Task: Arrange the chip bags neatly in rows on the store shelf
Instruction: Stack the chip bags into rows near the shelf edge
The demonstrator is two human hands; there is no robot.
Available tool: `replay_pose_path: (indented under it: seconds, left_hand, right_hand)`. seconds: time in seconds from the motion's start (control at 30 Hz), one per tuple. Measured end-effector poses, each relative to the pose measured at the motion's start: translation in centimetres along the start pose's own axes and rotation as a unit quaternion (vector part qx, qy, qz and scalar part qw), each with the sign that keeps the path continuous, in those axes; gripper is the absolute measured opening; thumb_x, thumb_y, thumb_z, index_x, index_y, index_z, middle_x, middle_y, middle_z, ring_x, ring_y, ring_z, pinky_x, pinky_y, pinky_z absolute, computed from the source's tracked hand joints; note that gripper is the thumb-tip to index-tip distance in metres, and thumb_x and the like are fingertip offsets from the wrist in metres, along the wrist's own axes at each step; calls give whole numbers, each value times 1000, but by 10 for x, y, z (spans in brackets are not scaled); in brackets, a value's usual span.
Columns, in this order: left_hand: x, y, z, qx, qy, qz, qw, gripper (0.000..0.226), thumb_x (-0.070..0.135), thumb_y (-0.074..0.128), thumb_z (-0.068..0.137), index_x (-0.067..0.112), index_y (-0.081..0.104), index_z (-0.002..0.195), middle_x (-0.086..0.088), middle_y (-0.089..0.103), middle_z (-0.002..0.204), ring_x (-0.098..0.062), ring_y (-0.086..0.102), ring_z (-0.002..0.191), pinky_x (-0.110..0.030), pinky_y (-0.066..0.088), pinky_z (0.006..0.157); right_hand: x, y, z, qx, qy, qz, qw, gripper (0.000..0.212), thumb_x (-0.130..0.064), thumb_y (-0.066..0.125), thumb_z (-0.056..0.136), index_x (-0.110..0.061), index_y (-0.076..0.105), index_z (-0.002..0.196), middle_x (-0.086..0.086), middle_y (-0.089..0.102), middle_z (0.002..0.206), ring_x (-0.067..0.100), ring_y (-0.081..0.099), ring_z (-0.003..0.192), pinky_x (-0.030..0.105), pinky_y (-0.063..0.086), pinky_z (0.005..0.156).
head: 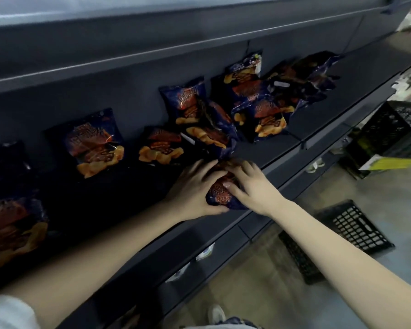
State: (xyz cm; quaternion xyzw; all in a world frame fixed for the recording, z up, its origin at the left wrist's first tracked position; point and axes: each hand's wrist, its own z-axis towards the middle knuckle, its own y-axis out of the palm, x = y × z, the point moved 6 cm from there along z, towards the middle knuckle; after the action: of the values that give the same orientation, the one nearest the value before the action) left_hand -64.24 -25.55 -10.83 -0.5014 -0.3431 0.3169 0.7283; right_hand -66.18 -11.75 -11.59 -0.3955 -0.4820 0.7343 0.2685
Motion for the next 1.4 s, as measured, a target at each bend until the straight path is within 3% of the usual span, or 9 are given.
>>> replay_pose_path:
  seconds: [0.3, 0.57, 0.7, 0.83, 0.93, 1.03, 1.17, 1.3, 1.4]
  left_hand:
    - [-4, 25, -5, -79, -47, 17, 996, 102, 57, 70, 66, 30, 8, 142, -7, 12, 156, -33, 8, 143, -52, 34, 107]
    - [3, 19, -12, -42, -85, -7, 995, 94, 31, 78, 64, 25, 24, 141, -5, 21, 150, -31, 8, 142, -51, 38, 104]
    - [-1, -11, -36, 14, -71, -11, 997, 76, 39, 75, 69, 25, 38, 133, -1, 22, 147, -27, 13, 142, -49, 40, 104]
    - [-18, -42, -77, 16, -116, -22, 993, 67, 46, 59, 72, 27, 39, 133, -1, 25, 147, -22, 15, 142, -37, 25, 111]
    - [-30, -66, -115, 35, -212, -64, 975, 64, 41, 62, 74, 34, 38, 133, 9, 25, 146, -3, 21, 136, -14, 19, 108]
    - [-37, -89, -155, 68, -338, -170, 923, 60, 27, 71, 78, 48, 39, 124, 26, 33, 134, 22, 30, 118, 4, 23, 93]
    - [-43, -117, -205, 153, -460, -298, 823, 52, 26, 68, 85, 58, 34, 108, 36, 42, 111, 23, 43, 98, 6, 33, 75]
    - [-50, -133, -251, 296, -508, -503, 633, 36, 6, 55, 90, 41, 50, 90, 27, 63, 70, 15, 54, 55, -4, 42, 58]
    - [-51, -140, -272, 357, -443, -668, 480, 31, 6, 74, 71, 17, 66, 99, 8, 71, 101, -10, 62, 104, -39, 55, 80]
  right_hand:
    - [32, 8, 21, -71, -59, 42, 995, 67, -66, 19, 91, -24, 41, 138, 6, 45, 138, 31, 43, 123, 44, 37, 103]
    - [31, 13, 30, -21, -109, 109, 988, 55, -52, 48, 84, -20, 53, 129, 5, 55, 123, 31, 50, 109, 33, 38, 95]
    - [4, 4, 34, 61, -176, 150, 971, 47, -47, 53, 87, -19, 58, 123, 4, 59, 120, 28, 51, 105, 26, 38, 94]
    - [-41, 9, 47, 70, -249, 192, 947, 43, -40, 46, 93, -13, 58, 124, 7, 57, 123, 27, 48, 111, 28, 36, 99]
    - [-78, 21, 62, 25, -264, 268, 926, 46, -41, 37, 98, -9, 55, 127, 10, 53, 127, 25, 48, 119, 29, 34, 104]
    - [-117, 29, 75, -1, -271, 335, 902, 48, -39, 32, 99, -7, 54, 127, 6, 52, 127, 15, 45, 125, 21, 33, 105]
    - [-173, 35, 89, -14, -287, 374, 882, 54, -43, 28, 99, -4, 55, 125, 4, 55, 121, 5, 47, 115, 9, 32, 98]
    - [-221, 47, 102, -46, -276, 415, 866, 47, -38, 30, 97, -12, 52, 130, 5, 55, 127, 11, 50, 120, 31, 41, 103]
    - [-248, 58, 107, -83, -220, 475, 848, 41, -47, 32, 94, -32, 48, 129, -12, 53, 128, 14, 50, 122, 52, 44, 98]
